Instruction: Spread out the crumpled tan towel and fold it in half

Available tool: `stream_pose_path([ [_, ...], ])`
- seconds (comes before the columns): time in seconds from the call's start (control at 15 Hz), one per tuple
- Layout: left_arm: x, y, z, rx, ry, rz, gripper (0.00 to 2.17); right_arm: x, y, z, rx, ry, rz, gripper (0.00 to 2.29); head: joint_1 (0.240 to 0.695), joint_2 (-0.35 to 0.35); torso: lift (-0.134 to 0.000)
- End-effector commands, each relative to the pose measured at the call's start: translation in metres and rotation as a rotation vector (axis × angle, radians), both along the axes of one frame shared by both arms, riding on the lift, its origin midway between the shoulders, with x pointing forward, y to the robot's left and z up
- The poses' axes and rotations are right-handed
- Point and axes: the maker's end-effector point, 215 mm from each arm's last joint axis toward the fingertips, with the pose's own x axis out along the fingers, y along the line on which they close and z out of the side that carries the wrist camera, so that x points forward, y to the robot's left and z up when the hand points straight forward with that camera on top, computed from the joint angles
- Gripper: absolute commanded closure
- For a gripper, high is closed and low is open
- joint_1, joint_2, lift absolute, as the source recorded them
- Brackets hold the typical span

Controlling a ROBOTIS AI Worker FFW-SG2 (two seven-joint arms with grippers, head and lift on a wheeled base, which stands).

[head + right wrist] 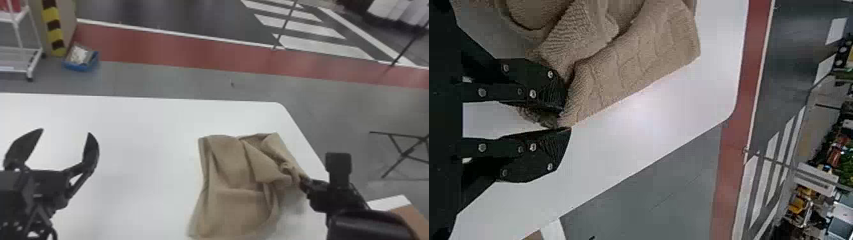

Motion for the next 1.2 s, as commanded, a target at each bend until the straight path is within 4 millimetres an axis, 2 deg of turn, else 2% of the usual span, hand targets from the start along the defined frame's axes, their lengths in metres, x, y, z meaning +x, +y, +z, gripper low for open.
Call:
stream_pose_path([
  [0.0, -0.001, -0.003, -0.002, 0.002, 0.004, -0.005, 0.14, -0.017, -0.002, -0.012, -0.004, 0.026, -0.018, 0.02, 0.695, -0.35, -0.124],
  [0.33, -0.007, -0.002, -0.007, 0.001, 0.009, -0.002, 0.14, -0.018, -0.001, 0.026, 0.039, -0.067, -0.029, 0.05, 0.695, -0.35, -0.124],
  [0.47, -0.007, -0.001, -0.006, 0.001, 0.007, -0.001, 0.14, -0.012, 0.011, 0.045, 0.069, -0.123, 0.002, 0.07, 0.695, -0.35, -0.124],
  [0.53, -0.007, -0.001, -0.007, 0.001, 0.009, -0.001, 0.14, -0.011, 0.02, 0.052, 0.094, -0.14, 0.024, 0.15, 0.695, -0.35, -0.124],
  [0.73, -0.006, -0.003, -0.007, 0.003, 0.01, -0.004, 0.14, -0.006, 0.032, 0.049, 0.126, -0.126, 0.034, 0.39, 0.695, -0.35, -0.124],
  [0.93, -0.004, -0.003, -0.006, 0.004, 0.009, -0.004, 0.14, 0.009, 0.04, 0.045, 0.186, -0.139, 0.04, 0.48, 0.695, -0.35, -0.124],
  [1.13, -0.001, -0.003, -0.011, 0.006, 0.018, -0.004, 0.14, 0.013, 0.046, 0.05, 0.285, -0.167, 0.03, 0.57, 0.695, -0.35, -0.124],
])
